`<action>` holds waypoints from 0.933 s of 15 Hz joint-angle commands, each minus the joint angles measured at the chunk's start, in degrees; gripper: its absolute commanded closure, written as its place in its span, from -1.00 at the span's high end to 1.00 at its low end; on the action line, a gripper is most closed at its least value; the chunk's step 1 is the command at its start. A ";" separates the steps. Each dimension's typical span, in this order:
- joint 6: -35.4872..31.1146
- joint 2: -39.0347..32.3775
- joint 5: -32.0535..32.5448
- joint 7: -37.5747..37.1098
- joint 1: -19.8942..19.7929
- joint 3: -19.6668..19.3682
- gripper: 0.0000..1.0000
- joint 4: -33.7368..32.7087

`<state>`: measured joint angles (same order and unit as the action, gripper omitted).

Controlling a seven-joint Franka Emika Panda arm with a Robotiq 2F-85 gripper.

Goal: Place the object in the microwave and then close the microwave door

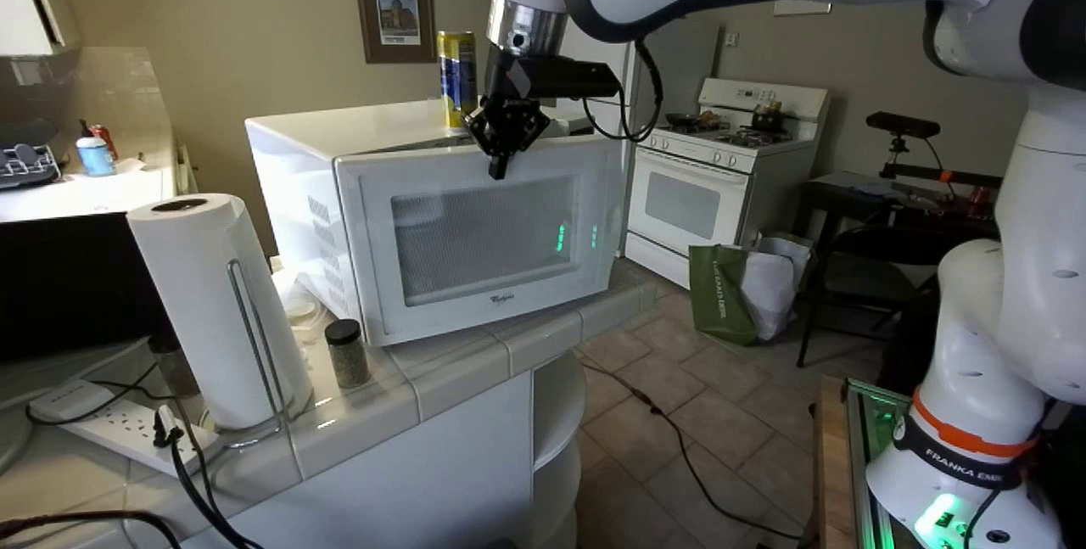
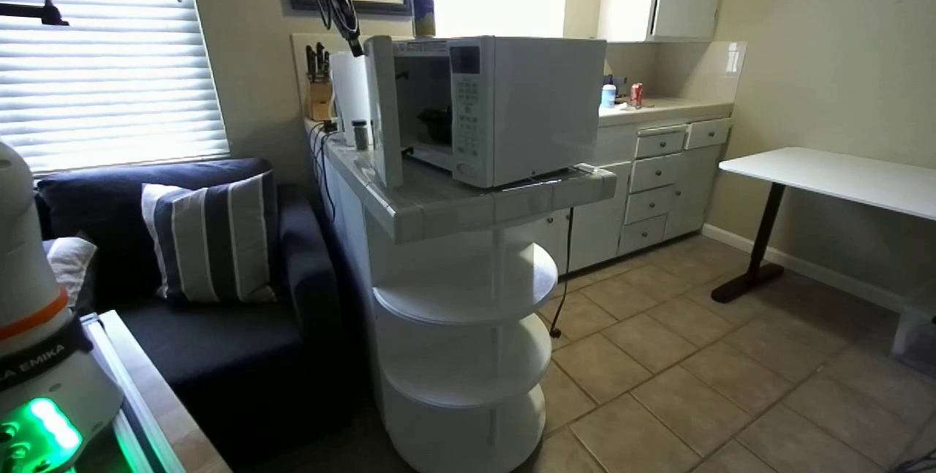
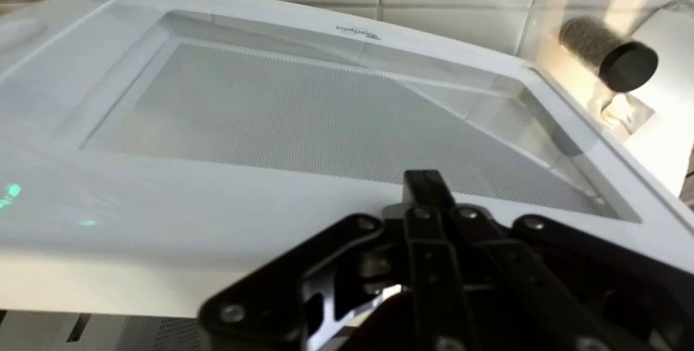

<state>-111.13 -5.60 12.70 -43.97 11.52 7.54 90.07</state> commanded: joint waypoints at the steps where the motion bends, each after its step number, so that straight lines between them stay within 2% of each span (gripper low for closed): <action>1: -4.84 0.88 1.95 -4.19 -1.36 -1.58 -1.00 2.40; 6: -16.83 2.72 5.03 -6.71 -3.61 -3.98 -1.00 7.70; 10: -23.38 5.09 6.36 -8.16 -5.02 -4.72 -1.00 12.44; 12: -23.59 6.31 4.02 -7.82 -5.65 -4.56 -1.00 14.15; 14: -19.99 7.65 0.93 -5.60 -6.12 -4.24 -1.00 14.73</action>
<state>-132.01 -0.41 15.52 -50.68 6.94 3.75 102.12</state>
